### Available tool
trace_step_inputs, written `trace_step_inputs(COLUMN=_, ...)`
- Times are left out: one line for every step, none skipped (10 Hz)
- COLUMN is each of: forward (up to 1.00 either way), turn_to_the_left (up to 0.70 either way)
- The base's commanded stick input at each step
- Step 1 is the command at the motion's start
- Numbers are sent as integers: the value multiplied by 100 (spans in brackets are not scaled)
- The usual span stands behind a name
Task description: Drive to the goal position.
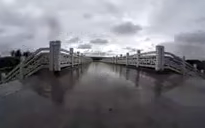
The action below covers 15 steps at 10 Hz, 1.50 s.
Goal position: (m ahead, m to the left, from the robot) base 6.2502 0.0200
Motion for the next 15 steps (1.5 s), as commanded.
trace_step_inputs(forward=56, turn_to_the_left=0)
trace_step_inputs(forward=56, turn_to_the_left=0)
trace_step_inputs(forward=56, turn_to_the_left=0)
trace_step_inputs(forward=56, turn_to_the_left=0)
trace_step_inputs(forward=56, turn_to_the_left=0)
trace_step_inputs(forward=56, turn_to_the_left=0)
trace_step_inputs(forward=56, turn_to_the_left=0)
trace_step_inputs(forward=56, turn_to_the_left=0)
trace_step_inputs(forward=56, turn_to_the_left=0)
trace_step_inputs(forward=56, turn_to_the_left=0)
trace_step_inputs(forward=56, turn_to_the_left=0)
trace_step_inputs(forward=56, turn_to_the_left=0)
trace_step_inputs(forward=56, turn_to_the_left=0)
trace_step_inputs(forward=55, turn_to_the_left=0)
trace_step_inputs(forward=55, turn_to_the_left=0)
